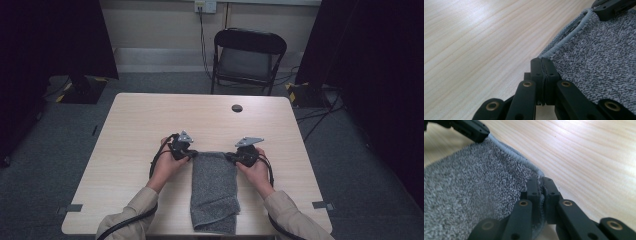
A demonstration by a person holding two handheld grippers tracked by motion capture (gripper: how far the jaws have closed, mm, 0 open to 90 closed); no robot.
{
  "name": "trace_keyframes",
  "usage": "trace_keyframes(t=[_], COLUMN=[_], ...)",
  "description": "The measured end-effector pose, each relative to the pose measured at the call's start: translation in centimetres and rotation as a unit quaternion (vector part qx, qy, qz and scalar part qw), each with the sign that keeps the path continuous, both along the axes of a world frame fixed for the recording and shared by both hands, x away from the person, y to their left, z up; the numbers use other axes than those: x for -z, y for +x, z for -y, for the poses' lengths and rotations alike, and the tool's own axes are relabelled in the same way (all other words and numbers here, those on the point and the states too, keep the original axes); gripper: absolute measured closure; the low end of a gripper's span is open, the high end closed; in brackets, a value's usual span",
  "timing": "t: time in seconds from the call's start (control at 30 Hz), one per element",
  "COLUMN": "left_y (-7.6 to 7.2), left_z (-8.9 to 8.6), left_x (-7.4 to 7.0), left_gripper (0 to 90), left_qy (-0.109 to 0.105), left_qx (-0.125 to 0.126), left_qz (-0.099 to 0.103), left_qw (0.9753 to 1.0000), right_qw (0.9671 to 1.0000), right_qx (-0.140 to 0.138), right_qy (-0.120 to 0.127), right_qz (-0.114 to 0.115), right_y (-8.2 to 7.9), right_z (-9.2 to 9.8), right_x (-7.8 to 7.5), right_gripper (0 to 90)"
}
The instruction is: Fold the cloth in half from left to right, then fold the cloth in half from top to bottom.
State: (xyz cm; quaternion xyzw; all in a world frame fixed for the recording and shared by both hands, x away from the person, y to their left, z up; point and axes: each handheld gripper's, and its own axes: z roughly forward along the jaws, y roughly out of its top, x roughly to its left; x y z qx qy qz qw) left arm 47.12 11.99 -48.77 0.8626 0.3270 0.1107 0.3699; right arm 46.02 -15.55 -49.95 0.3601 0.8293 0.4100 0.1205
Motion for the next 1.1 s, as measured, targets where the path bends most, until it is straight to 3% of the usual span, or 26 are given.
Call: trace_keyframes(t=[0.2, 0.33, 0.53, 0.73, 0.83, 1.0, 1.1], left_y=[0.5, 1.3, 1.7, 2.2, 2.6, 1.6, 0.3], left_z=[0.0, 0.0, 0.0, 0.0, -0.2, -0.3, -0.2], left_x=[-1.5, -2.9, -4.5, -5.6, -6.5, -7.8, -7.7], left_gripper=[90.0, 90.0, 90.0, 90.0, 90.0, 90.0, 90.0], left_qy=[-0.015, -0.049, -0.053, -0.059, -0.073, -0.092, -0.091], left_qx=[0.010, 0.007, 0.011, 0.011, 0.010, 0.025, 0.038], left_qz=[0.007, 0.013, 0.026, 0.038, 0.046, 0.056, 0.056], left_qw=[0.9998, 0.9987, 0.9982, 0.9975, 0.9962, 0.9938, 0.9936], right_qw=[0.9999, 0.9994, 0.9980, 0.9979, 0.9976, 0.9966, 0.9964], right_qx=[0.004, 0.008, 0.007, 0.008, 0.010, 0.001, -0.015], right_qy=[0.013, 0.034, 0.062, 0.061, 0.061, 0.072, 0.070], right_qz=[0.001, 0.001, 0.010, 0.022, 0.029, 0.042, 0.045], right_y=[0.5, 1.4, 2.2, 2.7, 3.2, 2.9, 1.3], right_z=[0.5, 0.7, 1.1, 1.3, 1.2, 1.3, 1.4], right_x=[-0.9, -2.1, -3.8, -5.2, -6.2, -7.6, -7.7], right_gripper=[87.0, 87.0, 86.9, 86.7, 86.7, 86.5, 86.2])
